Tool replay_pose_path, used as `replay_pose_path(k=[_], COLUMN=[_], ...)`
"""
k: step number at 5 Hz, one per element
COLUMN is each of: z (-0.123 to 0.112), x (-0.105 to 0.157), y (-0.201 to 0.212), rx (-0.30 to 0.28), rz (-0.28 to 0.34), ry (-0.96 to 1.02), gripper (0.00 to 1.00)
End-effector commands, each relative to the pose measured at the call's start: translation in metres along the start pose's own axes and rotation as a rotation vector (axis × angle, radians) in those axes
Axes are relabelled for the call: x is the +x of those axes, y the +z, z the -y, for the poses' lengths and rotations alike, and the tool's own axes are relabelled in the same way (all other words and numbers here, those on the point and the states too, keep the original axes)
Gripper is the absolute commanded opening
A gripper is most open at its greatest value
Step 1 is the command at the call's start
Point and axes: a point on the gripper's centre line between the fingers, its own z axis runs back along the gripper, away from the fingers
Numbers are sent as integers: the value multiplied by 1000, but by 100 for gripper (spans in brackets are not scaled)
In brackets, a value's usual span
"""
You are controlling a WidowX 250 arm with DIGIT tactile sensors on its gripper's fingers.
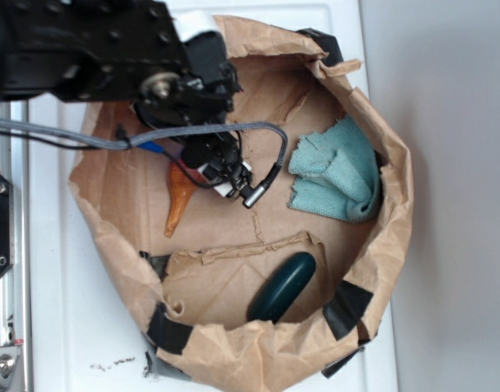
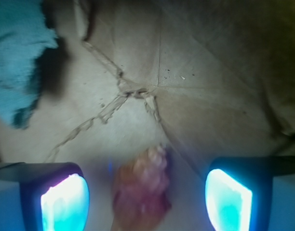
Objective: Grab the shell.
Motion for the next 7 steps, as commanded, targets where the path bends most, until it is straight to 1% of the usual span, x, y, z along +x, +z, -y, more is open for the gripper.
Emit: replay_pose_path(k=[1, 2, 3, 4, 5, 6, 7], z=[-13, -13, -9, -7, -6, -3, 4], x=[11, 10, 11, 14, 15, 18, 28], y=[-25, -21, -10, -9, -5, 7, 37], rx=[-46, -77, -123, -135, -142, -160, -193], rz=[38, 51, 73, 81, 74, 53, -4], ry=[-117, -119, -95, -78, -66, -42, 15], gripper=[100, 88, 0, 0, 0, 0, 0])
